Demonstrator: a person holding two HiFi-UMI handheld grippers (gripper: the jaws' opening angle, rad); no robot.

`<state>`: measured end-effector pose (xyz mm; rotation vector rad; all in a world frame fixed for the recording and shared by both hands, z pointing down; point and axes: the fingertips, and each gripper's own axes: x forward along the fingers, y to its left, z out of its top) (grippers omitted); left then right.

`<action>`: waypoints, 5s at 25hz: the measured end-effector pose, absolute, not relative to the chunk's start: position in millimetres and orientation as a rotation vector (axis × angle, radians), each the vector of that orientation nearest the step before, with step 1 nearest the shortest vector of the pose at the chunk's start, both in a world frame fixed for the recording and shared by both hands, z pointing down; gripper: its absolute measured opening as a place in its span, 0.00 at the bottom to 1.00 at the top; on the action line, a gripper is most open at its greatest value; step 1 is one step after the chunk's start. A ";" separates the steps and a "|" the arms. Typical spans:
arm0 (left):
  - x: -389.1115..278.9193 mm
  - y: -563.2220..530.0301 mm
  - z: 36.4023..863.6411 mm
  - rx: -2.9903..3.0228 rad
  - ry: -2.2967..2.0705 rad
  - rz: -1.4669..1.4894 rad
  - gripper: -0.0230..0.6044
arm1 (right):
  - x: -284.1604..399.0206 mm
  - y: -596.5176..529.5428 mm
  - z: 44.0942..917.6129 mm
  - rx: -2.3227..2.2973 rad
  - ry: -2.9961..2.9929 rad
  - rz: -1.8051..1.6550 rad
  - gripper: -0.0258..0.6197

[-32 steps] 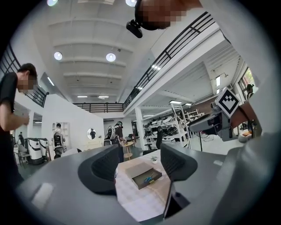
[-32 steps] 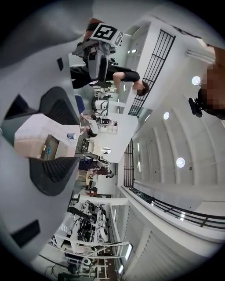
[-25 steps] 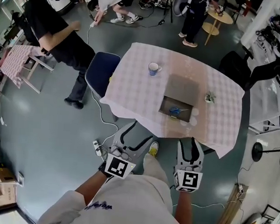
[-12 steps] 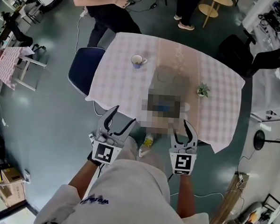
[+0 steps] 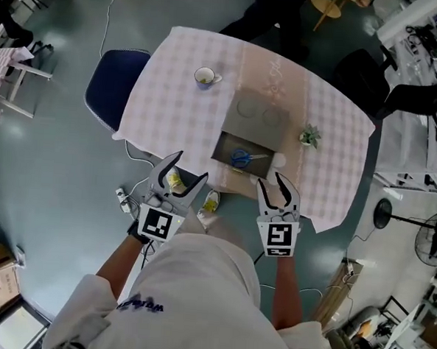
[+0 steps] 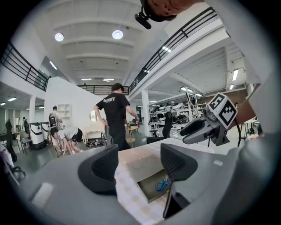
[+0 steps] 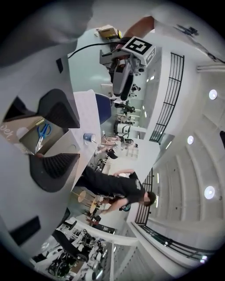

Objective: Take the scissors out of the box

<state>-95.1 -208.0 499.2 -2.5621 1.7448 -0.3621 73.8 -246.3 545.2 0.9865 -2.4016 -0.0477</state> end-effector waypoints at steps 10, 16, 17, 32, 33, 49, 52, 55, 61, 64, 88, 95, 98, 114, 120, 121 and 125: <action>-94.6 -218.8 541.0 -2.667 1.814 -0.348 0.51 | 39.5 -273.5 630.8 0.514 -2.242 -0.191 0.31; -93.0 -222.2 546.8 -2.678 1.818 -0.379 0.50 | 31.4 -283.7 695.4 0.258 -2.150 -0.184 0.31; -94.0 -223.7 545.6 -2.672 1.817 -0.375 0.50 | 30.6 -285.0 705.7 0.224 -2.130 -0.182 0.31; -106.7 -213.2 573.5 -2.712 2.046 -0.365 0.42 | 23.7 -290.6 810.5 -0.077 -1.878 -0.040 0.22; -106.3 -212.1 574.0 -2.712 2.048 -0.369 0.42 | 21.8 -288.2 813.0 -0.102 -1.869 -0.041 0.22; -104.6 -215.4 576.6 -2.731 2.041 -0.422 0.39 | 18.4 -279.8 844.0 -0.257 -1.730 -0.173 0.20; -103.6 -216.2 570.9 -2.728 2.021 -0.431 0.39 | 15.8 -280.4 842.4 -0.211 -1.804 -0.147 0.18; -102.8 -215.5 561.4 -2.727 2.029 -0.388 0.39 | 10.8 -284.8 829.6 -0.103 -1.895 -0.132 0.17; -109.1 -210.9 554.8 -2.710 2.020 -0.399 0.38 | 14.6 -300.1 794.2 0.158 -2.027 -0.100 0.16; -104.8 -202.9 550.0 -2.772 1.981 -0.388 0.37 | 29.2 -313.0 760.5 0.397 -2.105 0.014 0.16; -73.5 -254.1 480.8 -2.762 1.653 -0.244 0.21 | 80.0 -309.0 590.1 1.159 -2.396 0.185 0.16; -72.7 -259.6 460.2 -2.713 1.658 -0.206 0.04 | 90.8 -300.3 555.5 1.244 -2.453 0.218 0.16; -68.3 -259.8 455.4 -2.709 1.653 -0.184 0.04 | 102.0 -299.1 543.2 1.271 -2.466 0.214 0.16; -61.2 -276.1 427.8 -2.675 1.725 -0.119 0.04 | 120.0 -297.0 434.9 1.413 -2.598 0.111 0.16; -53.3 -283.1 406.5 -2.659 1.701 -0.064 0.04 | 120.3 -297.2 400.9 1.436 -2.659 0.088 0.16; -52.5 -284.5 406.3 -2.656 1.706 -0.058 0.04 | 119.5 -298.2 398.3 1.434 -2.668 0.082 0.16; -46.1 -285.3 401.4 -2.646 1.687 -0.073 0.04 | 120.4 -295.3 389.3 1.443 -2.678 0.078 0.16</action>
